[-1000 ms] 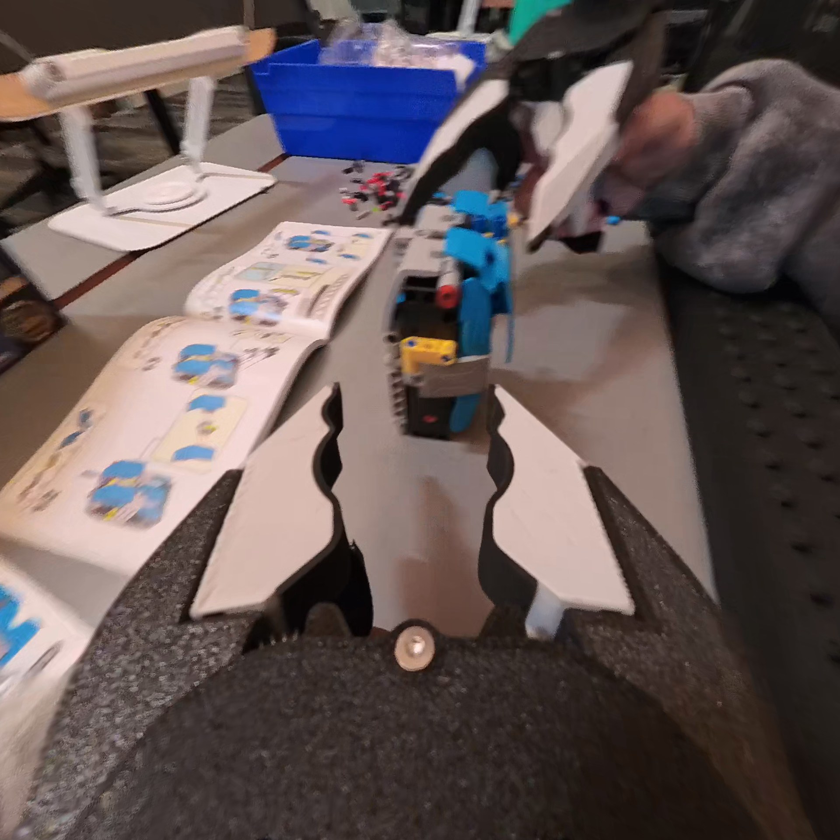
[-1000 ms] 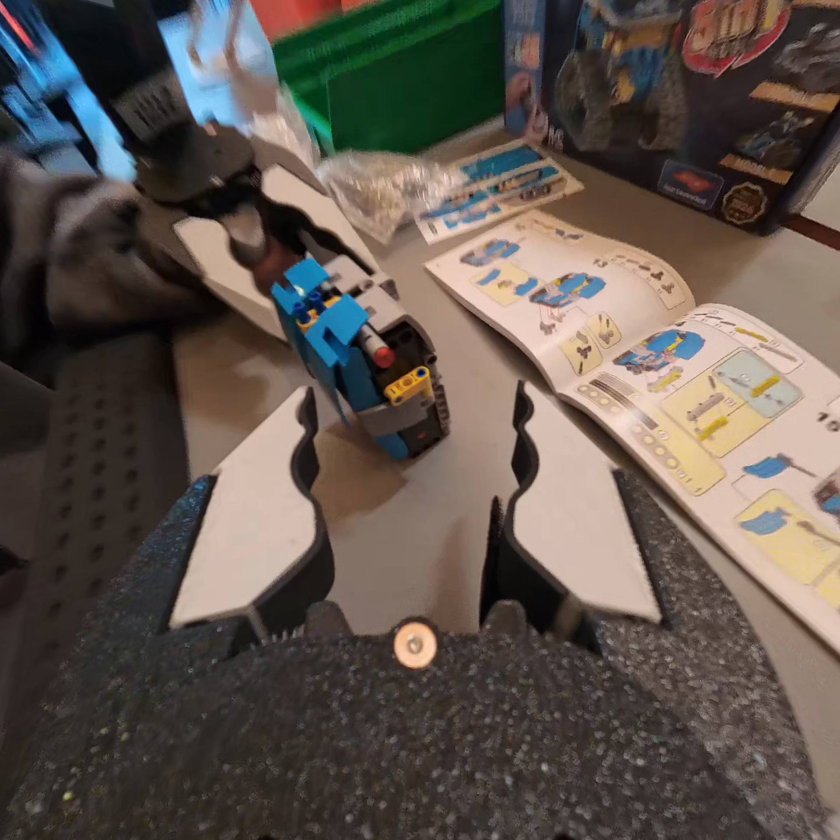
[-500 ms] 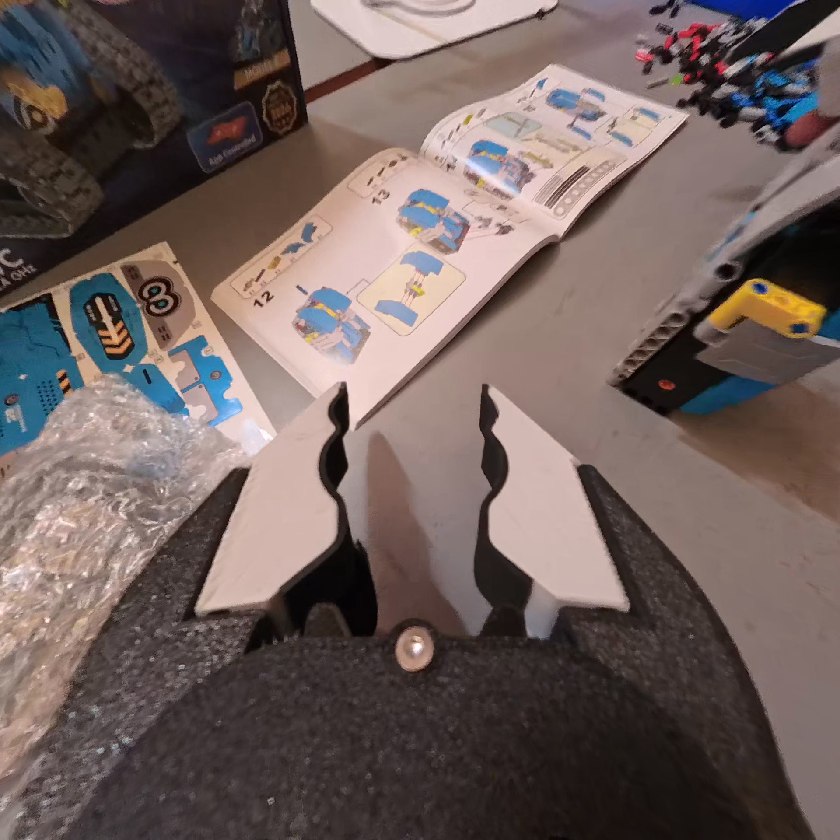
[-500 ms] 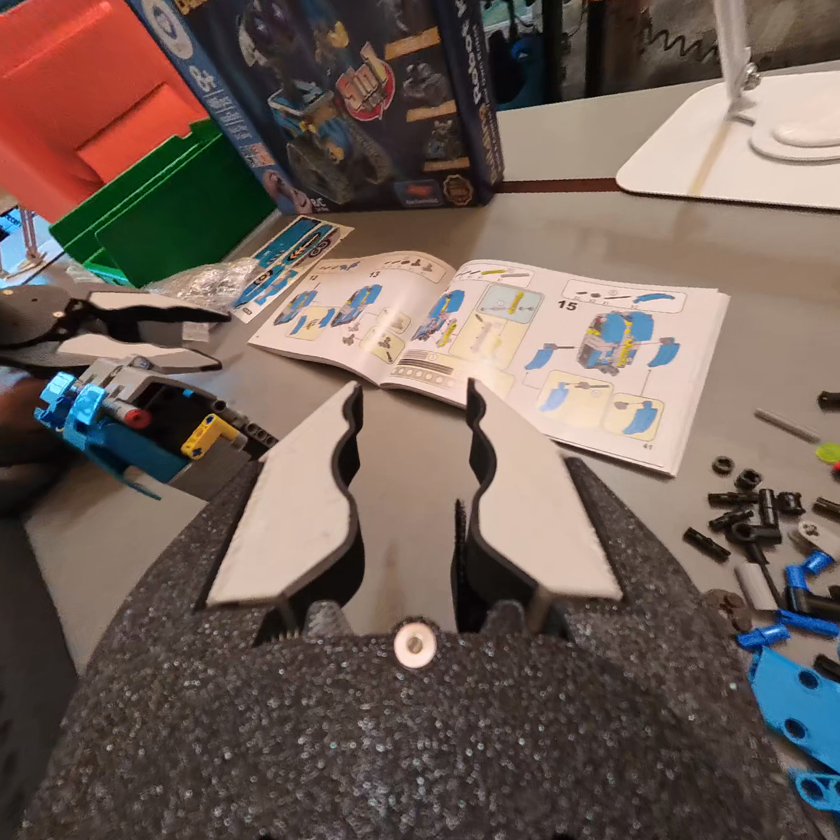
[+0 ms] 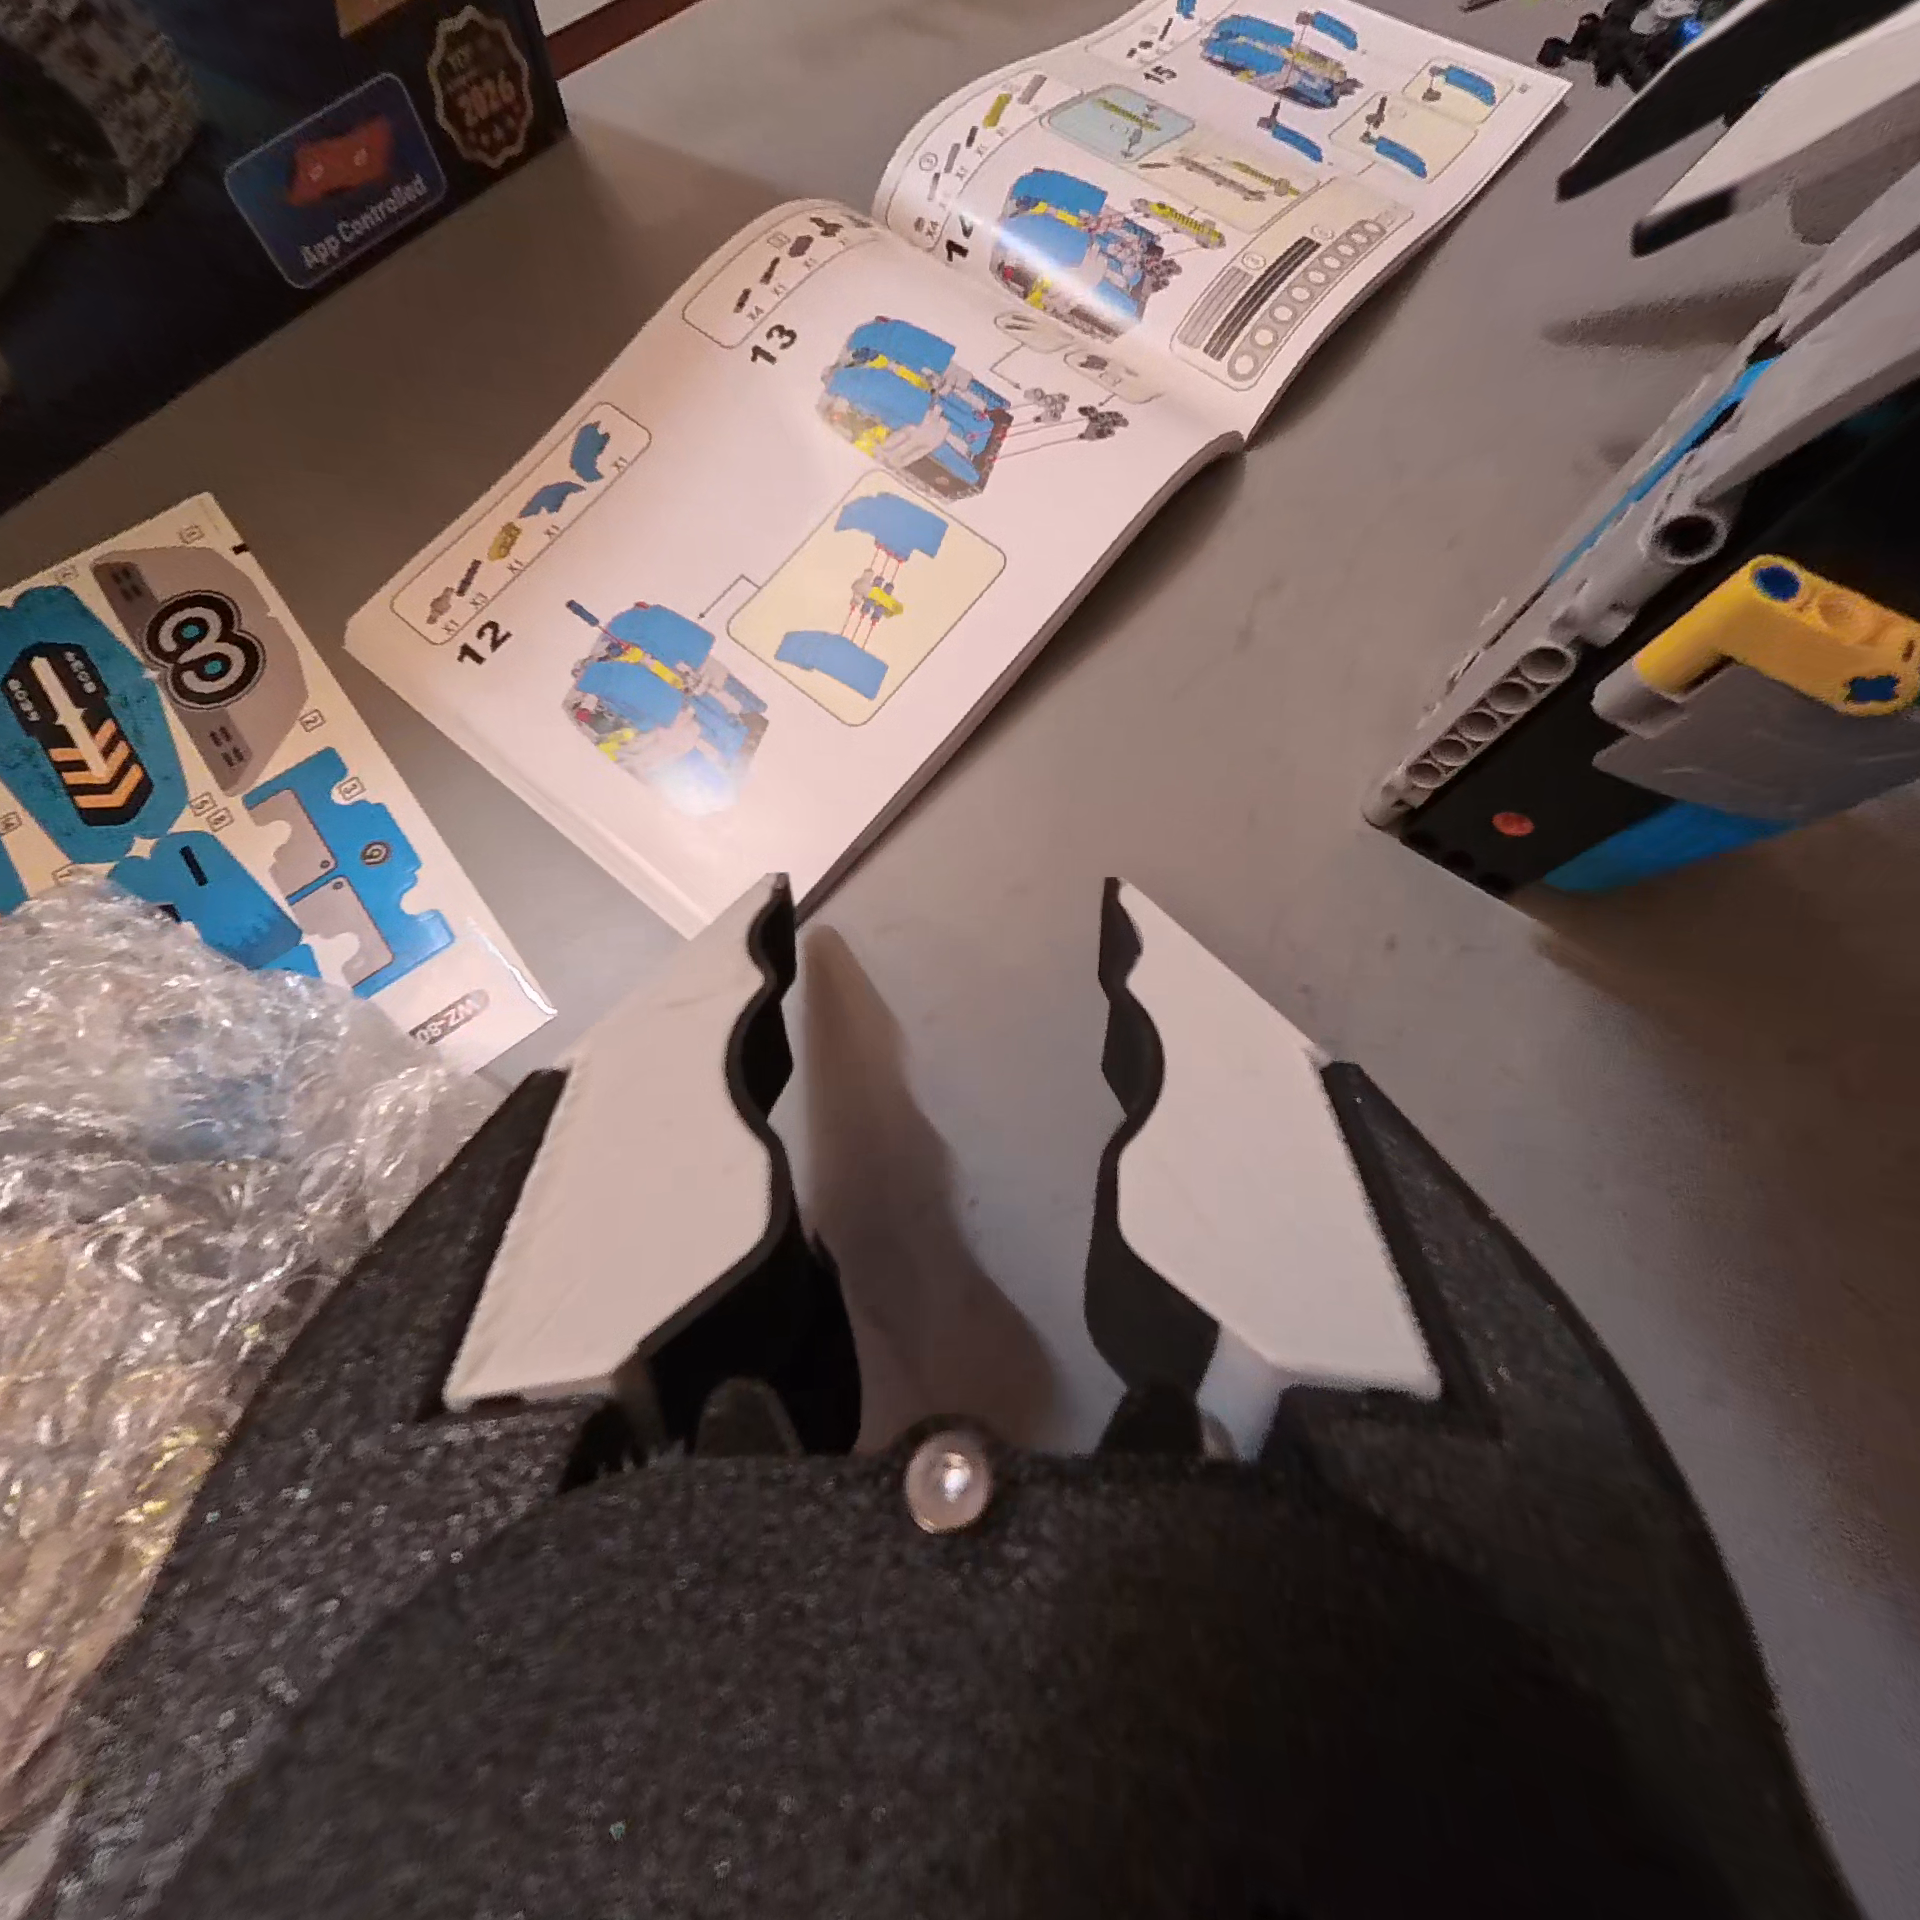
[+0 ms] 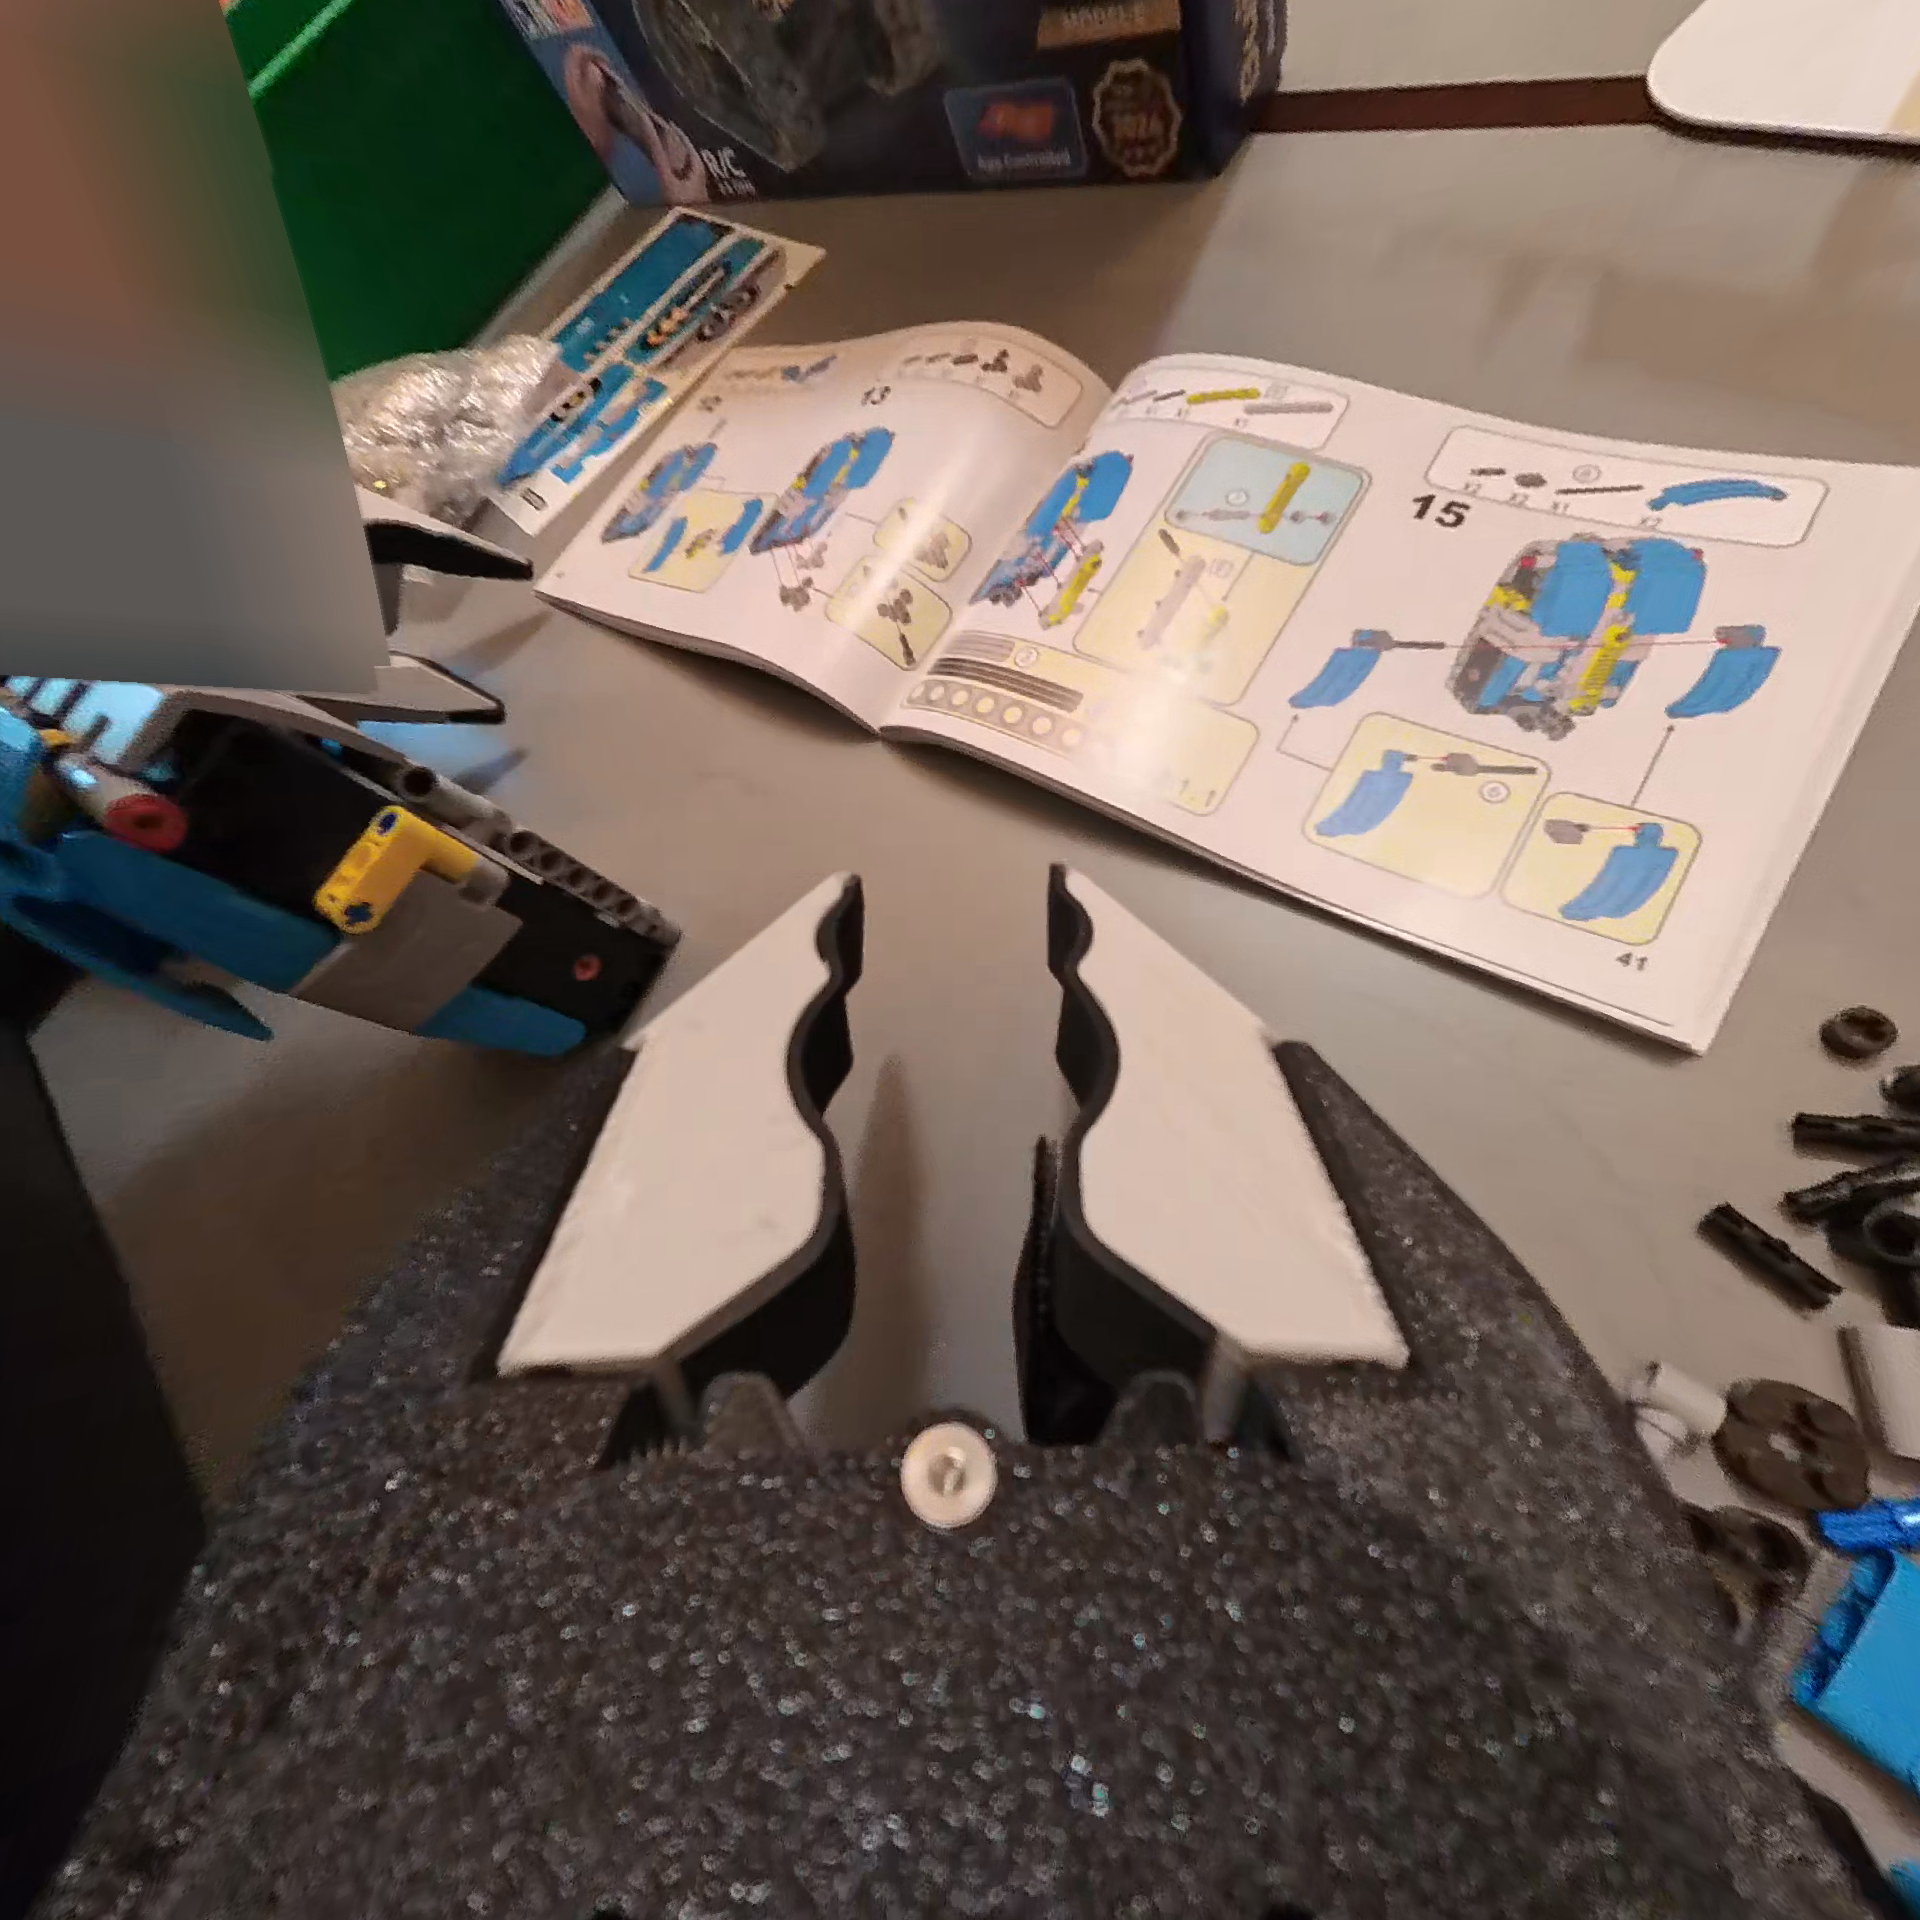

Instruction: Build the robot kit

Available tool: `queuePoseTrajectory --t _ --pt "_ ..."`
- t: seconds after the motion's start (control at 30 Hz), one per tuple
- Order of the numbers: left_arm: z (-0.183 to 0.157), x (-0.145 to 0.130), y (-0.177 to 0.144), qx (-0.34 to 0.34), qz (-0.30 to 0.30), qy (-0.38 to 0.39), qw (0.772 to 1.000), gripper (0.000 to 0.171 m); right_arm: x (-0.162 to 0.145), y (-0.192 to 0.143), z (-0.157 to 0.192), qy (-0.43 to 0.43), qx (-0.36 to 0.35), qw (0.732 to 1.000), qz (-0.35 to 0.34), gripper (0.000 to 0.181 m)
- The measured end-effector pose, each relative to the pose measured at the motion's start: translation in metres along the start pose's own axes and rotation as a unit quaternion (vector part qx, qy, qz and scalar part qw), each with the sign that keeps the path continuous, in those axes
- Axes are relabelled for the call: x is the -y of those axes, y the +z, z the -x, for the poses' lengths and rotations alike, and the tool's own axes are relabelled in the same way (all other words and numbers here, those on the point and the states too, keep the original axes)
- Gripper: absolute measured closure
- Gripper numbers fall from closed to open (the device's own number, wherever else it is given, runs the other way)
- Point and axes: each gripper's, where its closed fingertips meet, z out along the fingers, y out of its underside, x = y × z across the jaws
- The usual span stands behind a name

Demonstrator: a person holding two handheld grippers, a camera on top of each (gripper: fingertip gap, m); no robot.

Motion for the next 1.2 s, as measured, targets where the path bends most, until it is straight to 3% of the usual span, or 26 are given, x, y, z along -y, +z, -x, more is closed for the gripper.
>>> queuePoseTrajectory --t 0.33,1.2 --pt "-0.008 -0.001 0.001 -0.016 0.004 0.019 1.0 0.113 -0.007 0.001 -0.004 -0.034 -0.029 0.999 0.02 0.152" --pt "-0.013 -0.003 0.002 -0.03 0.01 0.026 0.999 0.113 -0.014 0.006 -0.003 -0.024 -0.016 0.999 0.036 0.152"
